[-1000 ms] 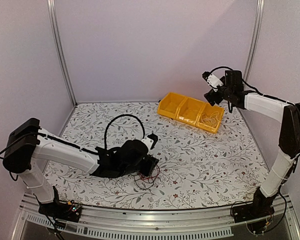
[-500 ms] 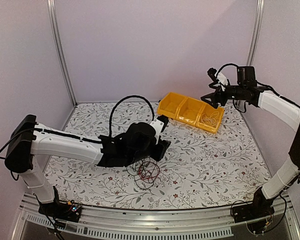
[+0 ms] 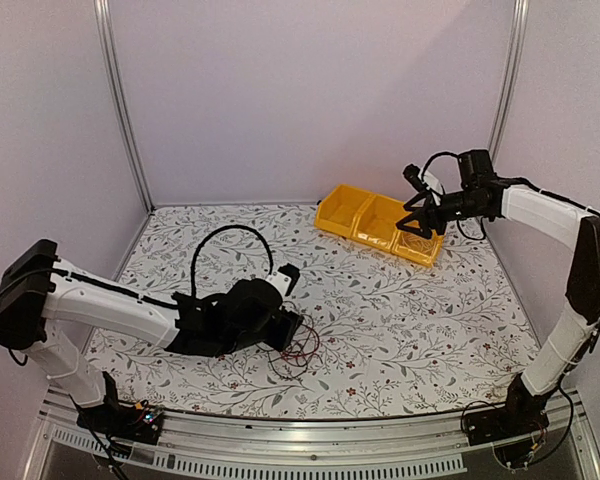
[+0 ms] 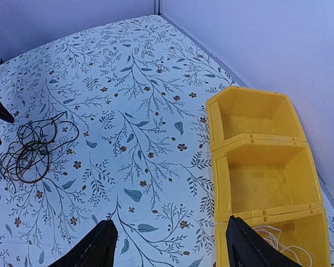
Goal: Untangle the cables
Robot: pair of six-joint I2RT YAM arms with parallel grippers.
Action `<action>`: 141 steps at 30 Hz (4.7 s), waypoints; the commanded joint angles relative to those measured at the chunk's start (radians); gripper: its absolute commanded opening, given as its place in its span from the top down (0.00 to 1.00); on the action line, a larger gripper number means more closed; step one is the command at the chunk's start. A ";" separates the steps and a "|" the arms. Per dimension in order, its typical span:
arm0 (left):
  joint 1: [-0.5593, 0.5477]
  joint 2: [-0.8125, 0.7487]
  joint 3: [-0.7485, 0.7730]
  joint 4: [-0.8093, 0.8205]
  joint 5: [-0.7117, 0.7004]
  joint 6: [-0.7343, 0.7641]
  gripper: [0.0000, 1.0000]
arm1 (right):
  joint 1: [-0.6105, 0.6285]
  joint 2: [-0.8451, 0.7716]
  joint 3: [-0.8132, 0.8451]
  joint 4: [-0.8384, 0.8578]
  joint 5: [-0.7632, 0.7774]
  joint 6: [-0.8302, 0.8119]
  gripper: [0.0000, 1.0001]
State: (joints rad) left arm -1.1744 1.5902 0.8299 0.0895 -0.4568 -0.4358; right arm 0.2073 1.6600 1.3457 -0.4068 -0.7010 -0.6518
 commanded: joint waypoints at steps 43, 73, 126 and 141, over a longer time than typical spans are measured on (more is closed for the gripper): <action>0.415 0.202 0.064 -0.085 0.287 -0.029 0.67 | 0.532 0.216 -0.015 -0.147 0.252 -0.063 0.47; 0.321 -0.372 0.014 -0.008 0.230 0.217 1.00 | 0.481 0.200 0.355 -0.136 0.142 0.236 0.35; 0.330 -0.504 0.082 -0.147 0.087 0.136 1.00 | 0.719 0.349 0.447 0.022 -0.278 0.397 0.93; 0.331 -0.540 0.061 -0.145 0.075 0.114 1.00 | 0.719 0.476 0.471 0.084 -0.028 0.497 0.37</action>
State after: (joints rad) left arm -0.8463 1.0752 0.9035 -0.0818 -0.3645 -0.3092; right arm 0.9222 2.0560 1.7550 -0.3347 -0.7277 -0.1955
